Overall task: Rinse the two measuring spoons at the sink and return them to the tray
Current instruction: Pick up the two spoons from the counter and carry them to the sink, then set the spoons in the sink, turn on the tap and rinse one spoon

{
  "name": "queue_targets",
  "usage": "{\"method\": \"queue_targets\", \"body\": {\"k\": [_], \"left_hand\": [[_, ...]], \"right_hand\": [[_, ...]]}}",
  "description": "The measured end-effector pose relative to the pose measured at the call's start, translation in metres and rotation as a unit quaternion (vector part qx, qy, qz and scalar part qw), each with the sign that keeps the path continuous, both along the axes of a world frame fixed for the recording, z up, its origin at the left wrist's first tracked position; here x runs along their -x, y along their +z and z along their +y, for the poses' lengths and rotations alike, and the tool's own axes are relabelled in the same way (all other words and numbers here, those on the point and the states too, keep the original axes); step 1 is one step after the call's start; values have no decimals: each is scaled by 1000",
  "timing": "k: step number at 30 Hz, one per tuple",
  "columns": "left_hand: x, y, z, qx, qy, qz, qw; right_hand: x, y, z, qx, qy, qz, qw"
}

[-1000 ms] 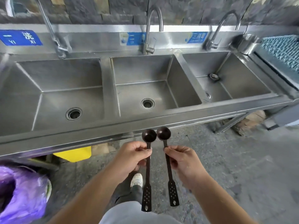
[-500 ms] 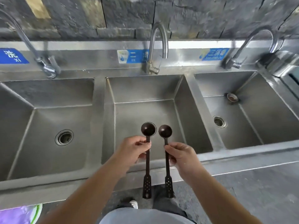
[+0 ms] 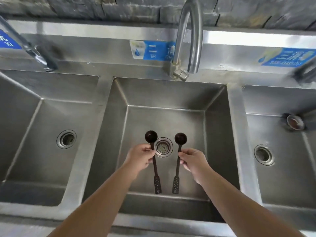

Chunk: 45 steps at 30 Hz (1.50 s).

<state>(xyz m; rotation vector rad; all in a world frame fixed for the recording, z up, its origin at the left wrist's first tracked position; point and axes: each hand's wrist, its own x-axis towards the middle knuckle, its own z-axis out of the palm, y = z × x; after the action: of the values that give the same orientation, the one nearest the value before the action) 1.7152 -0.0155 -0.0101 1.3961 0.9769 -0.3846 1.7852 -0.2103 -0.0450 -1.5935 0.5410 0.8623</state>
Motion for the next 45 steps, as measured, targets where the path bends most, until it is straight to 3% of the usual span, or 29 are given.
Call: {"method": "queue_targets", "body": {"k": [14,25,29,34,40,45], "left_hand": [[-24,-231,22,-129,-35,61,989],[-24,-277,32,-128,31,105,986],[-24,-271,34,-148,10,118,982],[-15,-225,44,-213,-24,111,970],[-65,-126,55,-188,-45,-52,980],[-180,-17,54,-254,-98,-229,935]], "right_hand": [[-37,-180,19,154,18,9,988],[-28,-236,23,205,-18,18,979],[-28,-234,21,236,9,9,972],[-31,-182,14,298,117,-26,947],[-93,-54,34,261,65,-187,945],[-189,59,65,205,-18,-339,918]]}}
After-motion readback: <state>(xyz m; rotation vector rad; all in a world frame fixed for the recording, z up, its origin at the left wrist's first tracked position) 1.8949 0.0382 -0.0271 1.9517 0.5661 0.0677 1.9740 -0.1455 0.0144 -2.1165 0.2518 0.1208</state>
